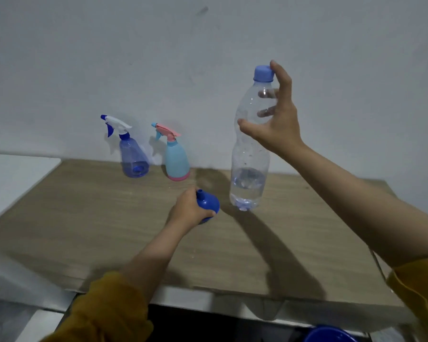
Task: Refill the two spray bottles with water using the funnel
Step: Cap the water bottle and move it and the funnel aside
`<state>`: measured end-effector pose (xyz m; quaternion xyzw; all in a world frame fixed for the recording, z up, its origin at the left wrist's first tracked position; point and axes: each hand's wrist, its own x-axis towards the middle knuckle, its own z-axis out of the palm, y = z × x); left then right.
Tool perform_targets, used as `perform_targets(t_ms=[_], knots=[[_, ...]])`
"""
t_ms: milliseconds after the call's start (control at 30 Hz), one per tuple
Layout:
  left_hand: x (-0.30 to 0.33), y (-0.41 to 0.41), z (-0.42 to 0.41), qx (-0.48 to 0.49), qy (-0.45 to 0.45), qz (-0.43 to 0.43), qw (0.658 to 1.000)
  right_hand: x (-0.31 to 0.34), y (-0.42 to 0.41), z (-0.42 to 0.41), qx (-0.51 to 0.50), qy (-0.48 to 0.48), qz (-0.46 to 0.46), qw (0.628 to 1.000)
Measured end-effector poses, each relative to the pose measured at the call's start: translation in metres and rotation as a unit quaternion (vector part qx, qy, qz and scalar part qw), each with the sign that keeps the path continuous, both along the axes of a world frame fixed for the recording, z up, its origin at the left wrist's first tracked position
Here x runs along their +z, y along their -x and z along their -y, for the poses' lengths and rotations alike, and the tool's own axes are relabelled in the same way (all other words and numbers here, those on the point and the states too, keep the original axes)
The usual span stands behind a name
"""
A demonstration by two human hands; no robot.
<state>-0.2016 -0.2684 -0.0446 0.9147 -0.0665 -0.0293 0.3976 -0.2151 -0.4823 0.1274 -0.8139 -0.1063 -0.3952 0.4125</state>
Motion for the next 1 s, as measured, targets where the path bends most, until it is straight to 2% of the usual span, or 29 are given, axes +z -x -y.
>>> perform_targets(t_ms=[200,567,667,867,1000], knots=[[0.018,-0.072,0.042,-0.036,-0.019,0.059,0.997,-0.001,-0.050,0.011,-0.023,0.009,-0.020,1.000],[-0.022,-0.139,0.059,-0.080,-0.046,0.037,0.995,-0.041,-0.110,0.032,-0.079,0.028,-0.067,0.994],[-0.032,-0.144,0.059,-0.076,-0.032,0.034,0.996,-0.040,-0.109,0.037,-0.096,0.014,-0.075,0.992],[-0.036,-0.137,0.065,-0.047,-0.032,0.041,0.998,-0.047,-0.076,0.041,-0.153,0.088,-0.144,0.974],[-0.027,-0.109,0.076,-0.016,-0.038,0.101,0.994,-0.073,-0.026,0.046,-0.178,0.095,-0.199,0.959]])
